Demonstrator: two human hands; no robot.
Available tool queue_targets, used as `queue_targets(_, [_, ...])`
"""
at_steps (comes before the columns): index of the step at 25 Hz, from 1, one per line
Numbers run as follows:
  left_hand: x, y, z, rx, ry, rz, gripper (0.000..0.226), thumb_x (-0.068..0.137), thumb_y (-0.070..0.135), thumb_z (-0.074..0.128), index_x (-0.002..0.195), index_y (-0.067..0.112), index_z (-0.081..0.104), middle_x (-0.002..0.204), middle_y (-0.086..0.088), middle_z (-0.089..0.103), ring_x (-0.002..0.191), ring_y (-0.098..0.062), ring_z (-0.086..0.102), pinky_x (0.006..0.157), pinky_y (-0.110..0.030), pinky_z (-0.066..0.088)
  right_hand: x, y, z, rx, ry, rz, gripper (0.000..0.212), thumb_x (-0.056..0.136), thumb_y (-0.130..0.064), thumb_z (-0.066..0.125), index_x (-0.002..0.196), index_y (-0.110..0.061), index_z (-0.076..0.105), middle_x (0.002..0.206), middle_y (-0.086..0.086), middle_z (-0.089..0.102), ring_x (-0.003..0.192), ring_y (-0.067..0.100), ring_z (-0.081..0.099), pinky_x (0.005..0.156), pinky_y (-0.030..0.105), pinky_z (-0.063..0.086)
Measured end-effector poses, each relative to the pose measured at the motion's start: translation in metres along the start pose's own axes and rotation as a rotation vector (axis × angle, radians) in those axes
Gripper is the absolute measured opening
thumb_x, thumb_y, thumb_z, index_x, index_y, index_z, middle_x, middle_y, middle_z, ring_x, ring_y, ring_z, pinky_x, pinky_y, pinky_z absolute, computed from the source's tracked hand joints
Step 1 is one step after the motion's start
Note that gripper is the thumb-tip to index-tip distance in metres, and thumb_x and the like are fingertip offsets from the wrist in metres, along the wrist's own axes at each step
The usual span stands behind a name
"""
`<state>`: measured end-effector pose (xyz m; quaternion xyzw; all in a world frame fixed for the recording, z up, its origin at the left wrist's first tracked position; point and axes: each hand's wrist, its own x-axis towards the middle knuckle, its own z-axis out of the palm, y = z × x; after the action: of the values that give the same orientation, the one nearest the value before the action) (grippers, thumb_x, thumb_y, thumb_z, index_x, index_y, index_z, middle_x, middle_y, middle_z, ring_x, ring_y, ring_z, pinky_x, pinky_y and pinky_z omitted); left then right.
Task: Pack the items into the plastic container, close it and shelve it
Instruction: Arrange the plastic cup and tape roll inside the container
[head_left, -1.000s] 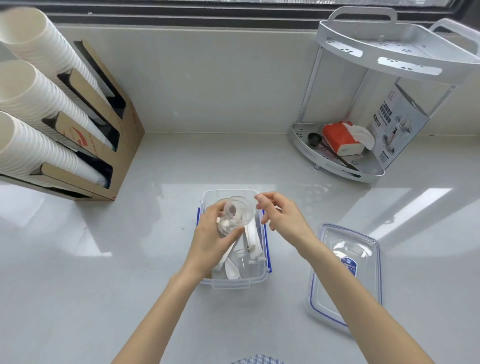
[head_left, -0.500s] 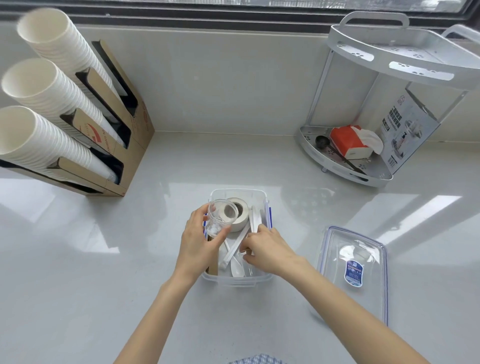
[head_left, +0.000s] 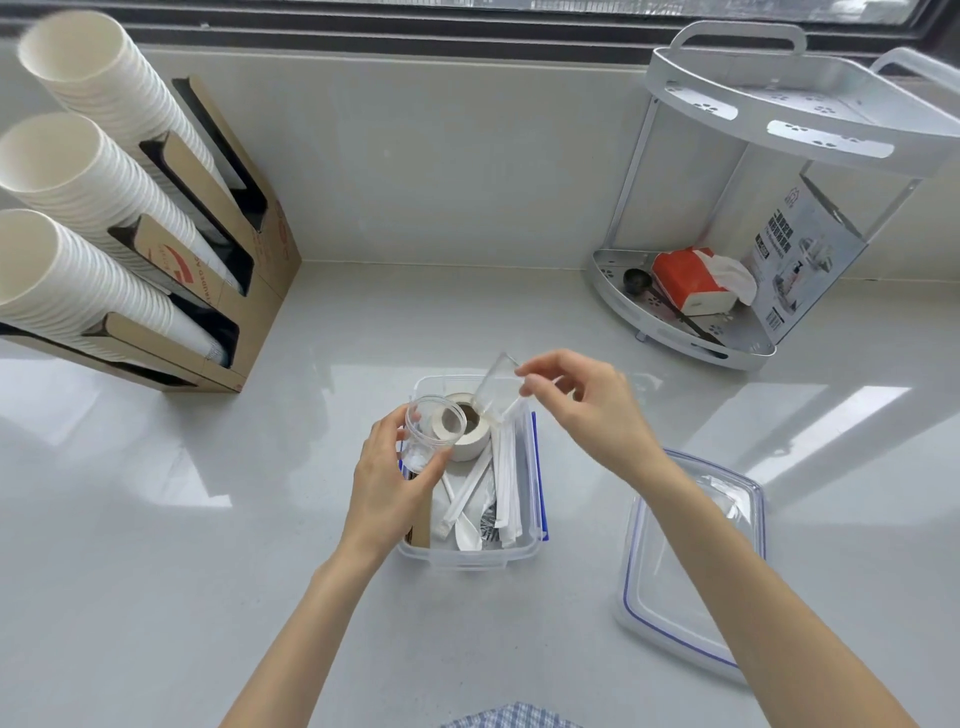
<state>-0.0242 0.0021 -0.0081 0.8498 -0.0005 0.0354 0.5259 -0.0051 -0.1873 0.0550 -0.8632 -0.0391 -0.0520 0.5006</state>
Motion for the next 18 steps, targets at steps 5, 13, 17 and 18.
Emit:
queue_targets(5, [-0.003, 0.010, 0.008, 0.026, -0.062, 0.055, 0.044, 0.076, 0.022, 0.068, 0.115, 0.020, 0.048, 0.108, 0.010, 0.049, 0.102, -0.019, 0.050, 0.089, -0.034, 0.042, -0.006, -0.011, 0.018, -0.053, -0.017, -0.126, 0.008, 0.082, -0.014, 0.062, 0.085, -0.017, 0.069, 0.075, -0.011, 0.064, 0.058, -0.002, 0.051, 0.059, 0.003, 0.036])
queue_targets(13, [-0.002, 0.010, 0.008, -0.019, -0.041, 0.052, 0.058, 0.075, 0.024, 0.068, 0.125, 0.024, 0.040, 0.117, 0.005, 0.054, 0.103, -0.016, 0.053, 0.085, -0.024, 0.038, -0.017, 0.002, 0.039, -0.162, -0.238, -0.157, 0.017, 0.086, -0.019, 0.058, 0.098, -0.017, 0.070, 0.091, 0.001, 0.070, 0.074, 0.011, 0.048, 0.070, 0.004, 0.034])
queue_targets(17, [-0.001, 0.006, 0.006, -0.023, -0.015, 0.040, 0.058, 0.076, 0.026, 0.068, 0.127, 0.023, 0.039, 0.121, 0.001, 0.053, 0.099, -0.015, 0.054, 0.082, -0.022, 0.043, -0.014, 0.004, 0.042, 0.006, -0.201, -0.076, 0.022, 0.089, -0.020, 0.052, 0.108, -0.021, 0.064, 0.100, -0.005, 0.068, 0.075, 0.004, 0.055, 0.066, 0.002, 0.039])
queue_targets(18, [0.000, 0.005, 0.004, -0.027, 0.002, 0.031, 0.057, 0.076, 0.025, 0.067, 0.126, 0.022, 0.040, 0.122, 0.001, 0.052, 0.097, -0.013, 0.054, 0.079, -0.016, 0.043, -0.012, 0.006, 0.042, 0.070, -0.127, -0.023, 0.024, 0.089, -0.019, 0.051, 0.111, -0.021, 0.062, 0.102, -0.006, 0.065, 0.078, 0.004, 0.058, 0.066, 0.002, 0.040])
